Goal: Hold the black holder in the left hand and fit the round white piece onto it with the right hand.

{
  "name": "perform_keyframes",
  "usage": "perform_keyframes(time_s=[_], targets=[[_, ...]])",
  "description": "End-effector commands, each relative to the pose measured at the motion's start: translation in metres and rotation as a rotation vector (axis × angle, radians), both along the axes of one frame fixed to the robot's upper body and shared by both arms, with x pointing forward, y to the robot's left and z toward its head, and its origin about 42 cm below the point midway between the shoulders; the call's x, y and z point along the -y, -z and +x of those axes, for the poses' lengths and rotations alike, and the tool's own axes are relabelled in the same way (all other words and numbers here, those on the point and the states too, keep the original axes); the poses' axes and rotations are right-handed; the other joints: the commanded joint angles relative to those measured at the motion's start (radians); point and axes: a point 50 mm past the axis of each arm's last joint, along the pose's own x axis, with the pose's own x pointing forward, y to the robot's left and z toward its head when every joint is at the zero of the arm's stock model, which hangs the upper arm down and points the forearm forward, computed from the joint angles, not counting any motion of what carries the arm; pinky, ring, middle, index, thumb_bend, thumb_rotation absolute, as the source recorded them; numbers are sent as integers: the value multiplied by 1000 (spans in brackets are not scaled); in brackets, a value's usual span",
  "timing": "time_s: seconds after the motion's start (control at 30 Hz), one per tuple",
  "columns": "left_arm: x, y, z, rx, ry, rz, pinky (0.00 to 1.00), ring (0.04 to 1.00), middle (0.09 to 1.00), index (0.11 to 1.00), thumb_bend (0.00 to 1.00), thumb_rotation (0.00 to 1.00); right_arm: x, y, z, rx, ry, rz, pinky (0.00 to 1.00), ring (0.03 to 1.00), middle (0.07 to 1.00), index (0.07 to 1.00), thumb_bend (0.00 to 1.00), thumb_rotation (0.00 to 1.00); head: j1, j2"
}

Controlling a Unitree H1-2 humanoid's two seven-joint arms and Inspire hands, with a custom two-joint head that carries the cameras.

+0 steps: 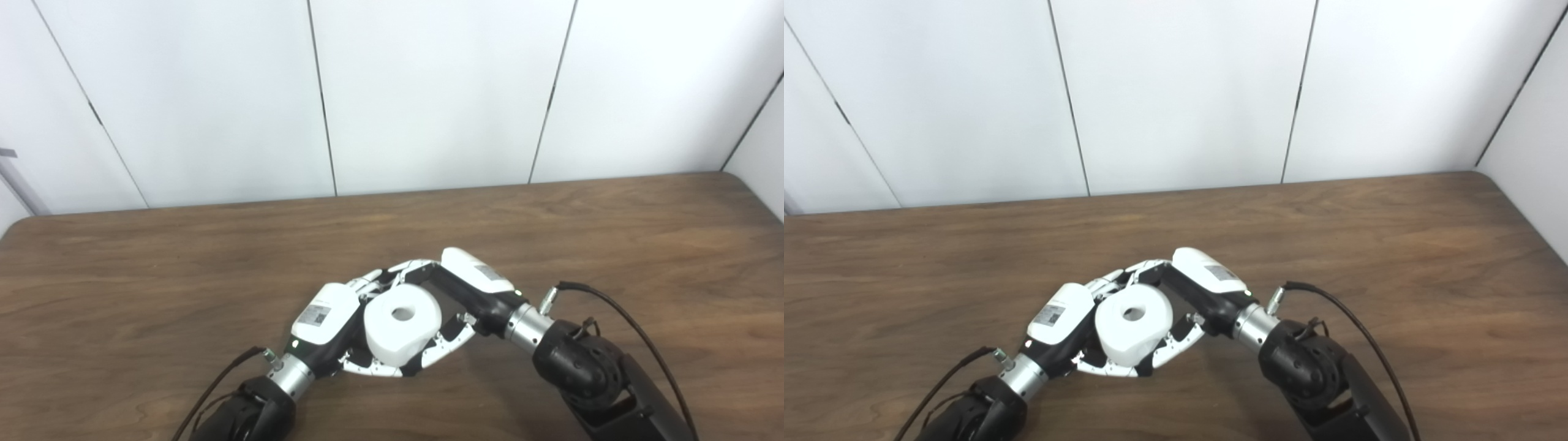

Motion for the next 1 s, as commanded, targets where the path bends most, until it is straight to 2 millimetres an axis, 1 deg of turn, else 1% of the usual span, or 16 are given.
perform_keyframes(time_s=[0.0,0.2,0.43,0.57,0.8,0.97], targets=[[-8,56,-36,-215,0,169,868,936,859,480,524,60,6,-7,10,27,27,-23,708,828,789,482,520,127,-1,3],[-7,55,-37,-212,-4,171,862,934,855,480,524,60,11,-7,14,11,40,-22,708,824,789,482,521,128,-1,6],[-7,53,-37,-205,-2,166,858,932,854,480,524,60,11,-6,14,6,29,-26,698,821,785,482,522,129,0,13],[-6,53,-37,-210,-2,174,863,934,857,480,524,60,8,-4,11,8,21,-42,698,819,783,482,521,130,4,16],[-5,53,-37,-217,-3,174,869,935,859,480,524,60,-1,6,10,-14,4,-69,714,828,786,482,520,131,4,16],[-5,51,-38,-209,-2,177,863,932,859,479,524,61,-7,14,11,-21,-6,-89,704,821,782,482,521,130,9,22]])
